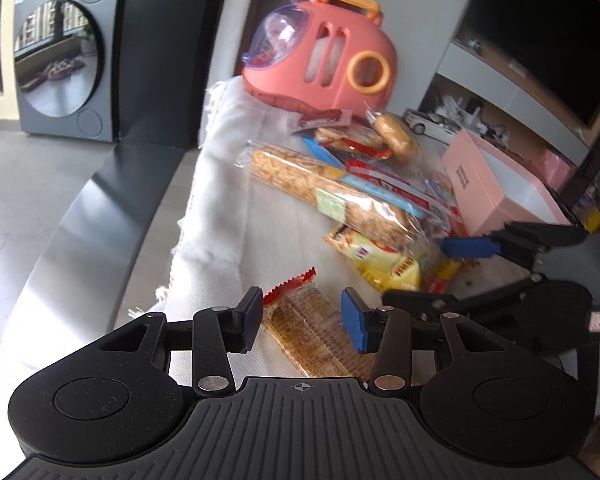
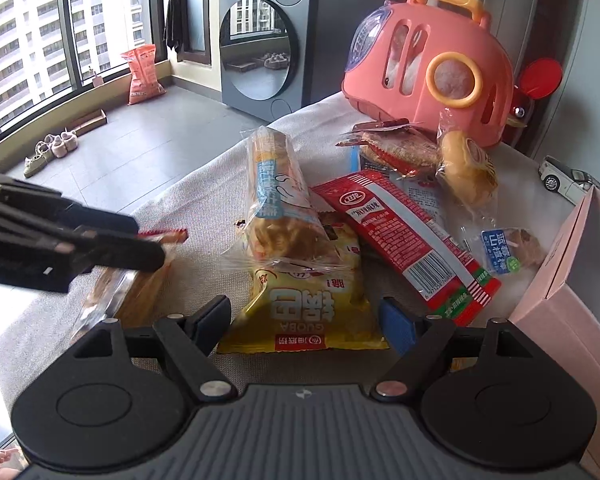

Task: Organize snacks
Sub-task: 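Grasp the wafer pack with the left tool while the right tool grasps the yellow panda bag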

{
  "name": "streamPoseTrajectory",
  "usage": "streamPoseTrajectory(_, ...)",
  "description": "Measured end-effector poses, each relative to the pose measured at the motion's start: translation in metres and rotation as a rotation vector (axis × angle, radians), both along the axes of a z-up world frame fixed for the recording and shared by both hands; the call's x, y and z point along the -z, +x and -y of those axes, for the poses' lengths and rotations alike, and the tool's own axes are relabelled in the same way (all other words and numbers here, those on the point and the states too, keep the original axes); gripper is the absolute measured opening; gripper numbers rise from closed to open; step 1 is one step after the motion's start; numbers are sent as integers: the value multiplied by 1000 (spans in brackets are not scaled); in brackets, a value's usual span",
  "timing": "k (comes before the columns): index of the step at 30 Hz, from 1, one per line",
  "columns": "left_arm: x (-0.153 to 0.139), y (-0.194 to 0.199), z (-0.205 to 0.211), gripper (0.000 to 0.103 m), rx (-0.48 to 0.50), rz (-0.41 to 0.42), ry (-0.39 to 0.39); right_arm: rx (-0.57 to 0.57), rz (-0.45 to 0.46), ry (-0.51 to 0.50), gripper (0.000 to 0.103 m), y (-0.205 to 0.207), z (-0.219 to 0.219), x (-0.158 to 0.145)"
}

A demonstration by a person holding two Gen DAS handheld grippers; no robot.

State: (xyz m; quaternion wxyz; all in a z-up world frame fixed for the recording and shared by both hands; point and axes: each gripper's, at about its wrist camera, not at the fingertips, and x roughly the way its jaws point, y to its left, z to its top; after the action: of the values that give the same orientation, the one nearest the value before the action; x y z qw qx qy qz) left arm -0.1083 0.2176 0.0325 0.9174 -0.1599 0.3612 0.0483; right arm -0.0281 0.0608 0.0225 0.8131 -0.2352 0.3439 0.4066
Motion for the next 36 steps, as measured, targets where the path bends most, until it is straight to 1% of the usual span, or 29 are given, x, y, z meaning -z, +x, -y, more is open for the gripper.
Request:
streamPoseTrajectory(3,-2,0,14,48,64,-7,17,8,0,3,82,1,1,-1)
streamPoseTrajectory(6,0,1,37,48,147,-24,33,18,19,3,82,-1,5,-4)
streamPoseTrajectory(9,0,-1,56,49,181,-20,102,26,39,5,82,-4,12,-9)
streamPoseTrajectory(10,0,-1,58,49,182,-19,106,29,42,8,82,-4,14,-12)
streamPoseTrajectory(15,0,-6,52,49,170,-15,83,45,32,23,82,0,16,-20)
streamPoseTrajectory(19,0,-7,48,49,163,-5,66,50,-37,34,82,9,5,-16)
streamPoseTrajectory(23,2,-9,45,49,159,7,46,80,-108,31,81,23,-9,-7)
streamPoseTrajectory(25,3,-11,44,50,154,12,33,103,-117,24,69,27,-13,-4)
streamPoseTrajectory(26,3,-11,43,50,151,15,25,109,-120,16,66,28,-13,-3)
streamPoseTrajectory(29,1,-12,36,48,135,25,-18,119,-135,14,64,28,-6,-5)
streamPoseTrajectory(31,-5,-16,29,47,105,44,-37,129,-130,9,62,22,4,-5)
streamPoseTrajectory(32,-9,-19,24,47,86,53,-39,133,-128,7,62,17,10,-6)
streamPoseTrajectory(33,-14,-22,20,47,69,58,-40,133,-124,6,56,11,17,-7)
streamPoseTrajectory(36,-24,-34,13,47,32,43,-21,116,-90,3,56,-11,39,-10)
